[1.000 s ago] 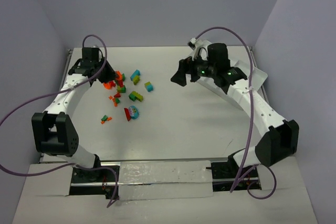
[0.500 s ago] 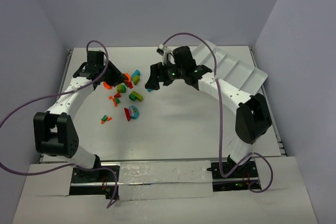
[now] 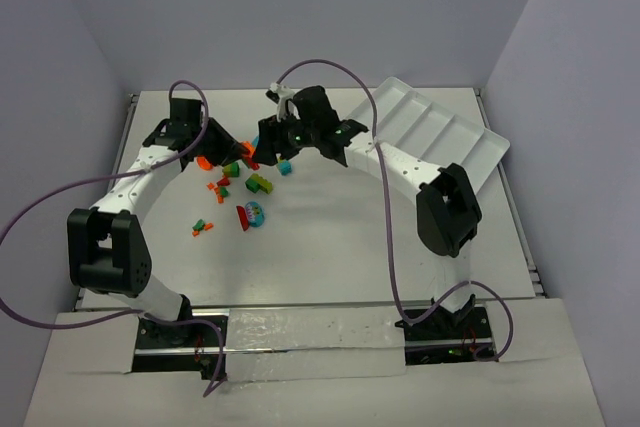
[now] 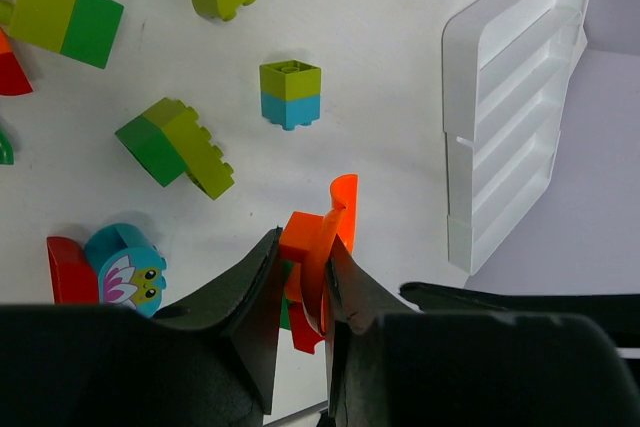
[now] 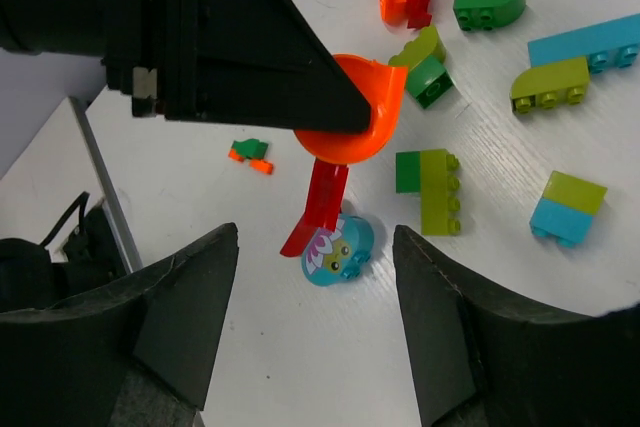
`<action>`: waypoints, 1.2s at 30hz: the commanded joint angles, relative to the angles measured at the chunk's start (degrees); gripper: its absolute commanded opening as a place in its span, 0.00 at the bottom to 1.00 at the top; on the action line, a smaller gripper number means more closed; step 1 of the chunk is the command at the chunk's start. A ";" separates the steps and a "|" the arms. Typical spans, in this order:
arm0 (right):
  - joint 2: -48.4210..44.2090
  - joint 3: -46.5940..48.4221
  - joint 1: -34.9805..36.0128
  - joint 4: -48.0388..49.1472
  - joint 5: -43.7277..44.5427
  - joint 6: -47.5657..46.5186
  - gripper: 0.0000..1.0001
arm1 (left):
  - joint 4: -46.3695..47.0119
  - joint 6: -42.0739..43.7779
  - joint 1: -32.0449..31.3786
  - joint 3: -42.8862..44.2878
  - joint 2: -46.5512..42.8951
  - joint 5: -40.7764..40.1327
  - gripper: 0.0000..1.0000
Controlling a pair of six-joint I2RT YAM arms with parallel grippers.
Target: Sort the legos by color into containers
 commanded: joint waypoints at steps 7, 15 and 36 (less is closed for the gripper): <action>4.94 6.88 1.51 0.26 1.56 0.34 0.65 | 1.95 -1.84 -0.93 -0.17 0.31 2.12 0.01; 6.50 8.08 1.97 -0.42 1.15 -0.27 0.49 | 2.26 -2.10 -0.99 -0.84 0.18 2.36 0.01; 6.03 4.44 2.38 -1.56 1.06 -0.46 0.49 | 2.23 -1.75 -1.04 -0.87 0.29 2.61 0.02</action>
